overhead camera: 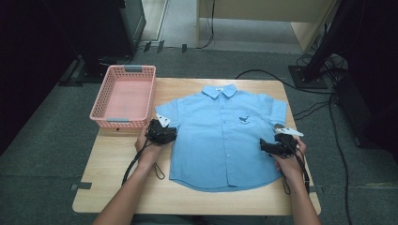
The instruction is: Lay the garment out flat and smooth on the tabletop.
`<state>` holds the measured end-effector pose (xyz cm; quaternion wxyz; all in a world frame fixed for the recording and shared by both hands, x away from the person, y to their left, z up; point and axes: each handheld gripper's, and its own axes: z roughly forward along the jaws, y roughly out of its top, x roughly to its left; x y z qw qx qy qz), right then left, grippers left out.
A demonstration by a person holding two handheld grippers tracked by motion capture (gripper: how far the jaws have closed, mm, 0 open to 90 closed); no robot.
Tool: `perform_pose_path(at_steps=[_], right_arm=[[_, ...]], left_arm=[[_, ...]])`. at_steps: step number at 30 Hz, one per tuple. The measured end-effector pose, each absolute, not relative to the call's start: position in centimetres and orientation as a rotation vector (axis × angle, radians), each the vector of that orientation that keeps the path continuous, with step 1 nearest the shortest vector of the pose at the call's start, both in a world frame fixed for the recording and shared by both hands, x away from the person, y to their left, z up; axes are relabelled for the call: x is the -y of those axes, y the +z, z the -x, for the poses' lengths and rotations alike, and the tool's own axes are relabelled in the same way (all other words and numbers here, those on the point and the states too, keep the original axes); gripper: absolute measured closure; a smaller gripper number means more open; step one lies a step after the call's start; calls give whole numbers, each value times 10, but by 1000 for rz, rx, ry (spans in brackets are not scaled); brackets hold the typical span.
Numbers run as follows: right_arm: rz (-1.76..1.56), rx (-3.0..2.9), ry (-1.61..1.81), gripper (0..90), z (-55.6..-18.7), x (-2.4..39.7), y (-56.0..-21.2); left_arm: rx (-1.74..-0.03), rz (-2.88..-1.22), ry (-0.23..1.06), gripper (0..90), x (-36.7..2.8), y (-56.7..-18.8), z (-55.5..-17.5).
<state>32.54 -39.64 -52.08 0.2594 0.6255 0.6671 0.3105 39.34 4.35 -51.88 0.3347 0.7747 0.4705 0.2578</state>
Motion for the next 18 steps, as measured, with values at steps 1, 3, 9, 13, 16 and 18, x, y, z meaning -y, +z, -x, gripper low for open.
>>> perform_pose_path(at_steps=[1, 3, 9, 13, 16, 18], right_arm=[[-1691, -1803, 850, 104, -325, 397, -519], [-1688, -1789, 863, 104, -323, 398, -517], [-1676, -1785, 867, 104, -321, 398, -514], [-1647, -1775, 889, 104, -318, 398, -509], [-1630, -1764, 912, 103, -314, 399, -504], [-1626, -1763, 921, 103, -311, 400, -501]], left_arm=[[-1228, -2021, 631, 331, -44, -519, -394], [-1213, -2032, 586, 276, -44, -519, -394], [-1213, -2053, 528, 155, -44, -520, -394], [-1206, -2064, 519, 97, -44, -521, -394], [-1198, -2069, 516, 97, -45, -521, -394], [-1194, -2071, 514, 97, -45, -521, -394]])
